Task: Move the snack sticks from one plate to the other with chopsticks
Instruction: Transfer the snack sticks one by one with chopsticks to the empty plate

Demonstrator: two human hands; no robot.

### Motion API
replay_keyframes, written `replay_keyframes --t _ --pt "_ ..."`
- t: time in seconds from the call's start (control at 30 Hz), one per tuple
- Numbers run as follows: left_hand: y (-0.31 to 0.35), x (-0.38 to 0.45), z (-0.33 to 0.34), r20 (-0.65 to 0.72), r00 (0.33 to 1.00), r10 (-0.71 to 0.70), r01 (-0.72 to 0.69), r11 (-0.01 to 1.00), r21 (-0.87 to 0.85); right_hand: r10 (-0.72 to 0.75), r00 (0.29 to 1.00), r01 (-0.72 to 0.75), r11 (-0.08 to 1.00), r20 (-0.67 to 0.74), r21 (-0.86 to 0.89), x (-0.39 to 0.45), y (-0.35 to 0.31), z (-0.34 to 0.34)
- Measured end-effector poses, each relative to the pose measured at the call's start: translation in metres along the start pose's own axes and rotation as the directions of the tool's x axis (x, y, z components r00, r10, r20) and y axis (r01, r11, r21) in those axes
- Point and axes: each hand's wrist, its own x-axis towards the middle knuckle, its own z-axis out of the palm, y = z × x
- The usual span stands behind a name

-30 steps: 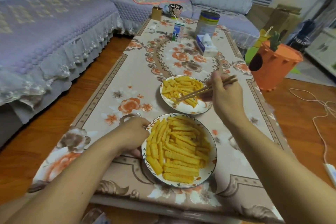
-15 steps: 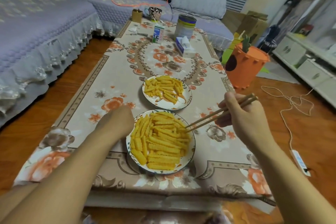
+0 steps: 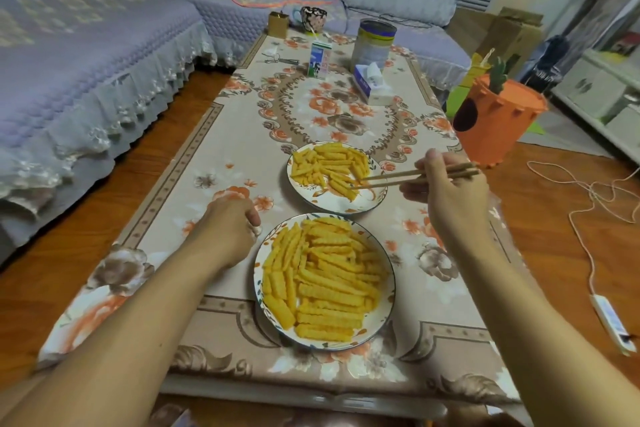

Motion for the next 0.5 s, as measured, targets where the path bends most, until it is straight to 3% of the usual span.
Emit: replay_keyframes --t 0.23,0.5 --pt "-0.015 -0.005 -0.005 0.054 0.998 -0.038 0.033 0.996 0.083 -0.004 1.0 0.005 0.994 0.009 -0.107 0.02 0.013 0.027" --pt "-0.023 -0.014 -0.011 0.01 0.998 -0.057 0.054 0.982 0.179 0.052 0.995 -0.055 0.998 -0.083 -0.028 0.02 0.01 0.027"
